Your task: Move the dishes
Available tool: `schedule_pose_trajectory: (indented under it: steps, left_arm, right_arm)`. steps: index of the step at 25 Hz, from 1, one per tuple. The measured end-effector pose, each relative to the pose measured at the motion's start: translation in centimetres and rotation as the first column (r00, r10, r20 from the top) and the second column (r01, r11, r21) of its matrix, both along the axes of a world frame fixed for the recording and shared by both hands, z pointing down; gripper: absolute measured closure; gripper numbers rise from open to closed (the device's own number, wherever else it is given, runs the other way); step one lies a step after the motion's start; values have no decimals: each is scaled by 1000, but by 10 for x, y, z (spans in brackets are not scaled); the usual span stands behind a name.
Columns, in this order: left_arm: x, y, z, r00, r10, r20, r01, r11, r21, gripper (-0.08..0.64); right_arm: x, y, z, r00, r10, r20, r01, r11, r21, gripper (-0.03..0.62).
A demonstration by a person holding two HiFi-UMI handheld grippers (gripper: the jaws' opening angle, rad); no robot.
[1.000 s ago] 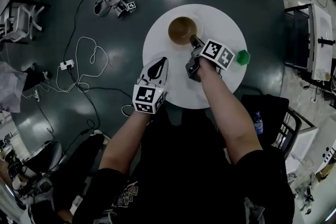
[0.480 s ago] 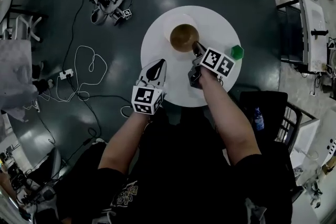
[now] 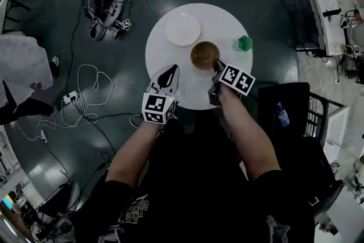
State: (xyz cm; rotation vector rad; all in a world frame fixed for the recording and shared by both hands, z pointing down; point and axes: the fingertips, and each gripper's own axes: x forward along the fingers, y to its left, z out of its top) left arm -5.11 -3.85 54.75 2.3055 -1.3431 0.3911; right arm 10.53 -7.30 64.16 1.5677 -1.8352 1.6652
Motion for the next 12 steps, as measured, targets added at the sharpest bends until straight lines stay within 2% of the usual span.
schedule_pose_trajectory:
  steps: [6, 12]
  left_arm:
    - [1, 14, 0, 999, 46, 6, -46, 999, -6, 554]
    - [-4, 25, 3, 998, 58, 13, -58, 998, -13, 554]
  right_arm:
    - [4, 31, 12, 1000, 19, -25, -20, 999, -44, 566]
    - [0, 50, 23, 999, 6, -44, -10, 997, -78, 566]
